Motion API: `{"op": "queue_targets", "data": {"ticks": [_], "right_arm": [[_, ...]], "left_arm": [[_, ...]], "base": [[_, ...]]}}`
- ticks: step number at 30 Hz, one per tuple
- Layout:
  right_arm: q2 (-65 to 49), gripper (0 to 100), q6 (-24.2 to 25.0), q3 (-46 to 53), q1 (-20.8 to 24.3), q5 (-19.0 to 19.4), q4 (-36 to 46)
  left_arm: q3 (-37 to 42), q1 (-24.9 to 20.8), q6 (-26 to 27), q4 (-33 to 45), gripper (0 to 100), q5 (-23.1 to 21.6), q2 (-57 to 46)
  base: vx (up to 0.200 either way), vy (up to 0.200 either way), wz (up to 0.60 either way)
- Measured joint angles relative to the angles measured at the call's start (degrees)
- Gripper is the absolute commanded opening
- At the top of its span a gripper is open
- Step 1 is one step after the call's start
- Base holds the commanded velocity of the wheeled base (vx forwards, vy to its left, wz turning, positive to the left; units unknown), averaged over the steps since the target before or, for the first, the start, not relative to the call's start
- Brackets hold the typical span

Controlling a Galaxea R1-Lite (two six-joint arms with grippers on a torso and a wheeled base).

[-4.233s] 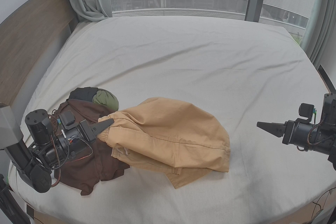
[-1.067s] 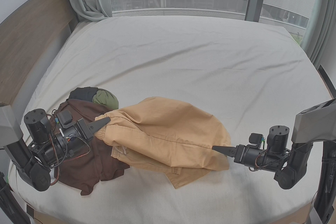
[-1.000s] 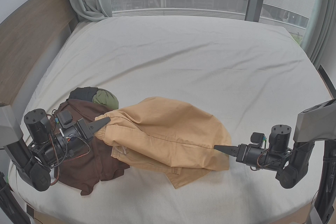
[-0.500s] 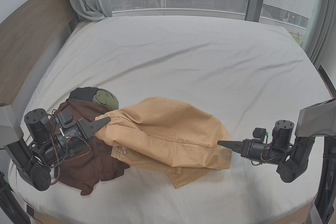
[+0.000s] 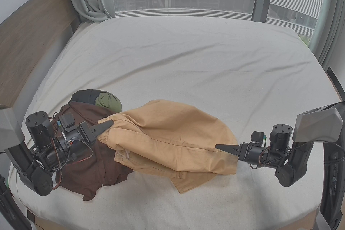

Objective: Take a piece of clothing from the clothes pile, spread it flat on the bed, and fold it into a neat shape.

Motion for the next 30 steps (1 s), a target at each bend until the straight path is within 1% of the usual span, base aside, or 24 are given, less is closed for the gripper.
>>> {"op": "queue_targets", "data": {"ticks": [12, 13, 15, 20, 23, 30], "right_arm": [[1.49, 100, 0.28, -1.62, 1.54, 0.00, -0.11], [1.62, 0, 0.23, -1.66, 1.60, -0.05, -0.11], [1.93, 0, 0.15, -1.85, 1.82, -0.24, -0.18], [2.67, 0, -0.60, -2.32, 1.97, -2.62, -0.20], [2.78, 0, -1.63, -2.29, 1.95, -2.89, -0.18], [1.04, 0, -2.13, -1.18, 1.76, -3.12, -0.22]], "left_arm": [[-0.11, -0.11, 0.24, -0.02, 0, 0.07, 0.88], [-0.11, -0.11, 0.22, -0.05, 0, 0.07, 0.88], [-0.11, -0.18, 0.20, -0.05, 0, 0.07, 0.90], [-0.37, -0.22, 0.06, -0.05, 0, 0.10, 0.99], [-0.52, -0.22, 0.02, -0.02, 0, 0.07, 1.04], [-1.13, -0.21, 0.00, -0.02, 0, 0.05, 1.01]], "base": [[0.000, 0.000, 0.00], [0.000, 0.000, 0.00], [0.000, 0.000, 0.00], [0.000, 0.000, 0.00], [0.000, 0.000, 0.00], [0.000, 0.000, 0.00]]}}
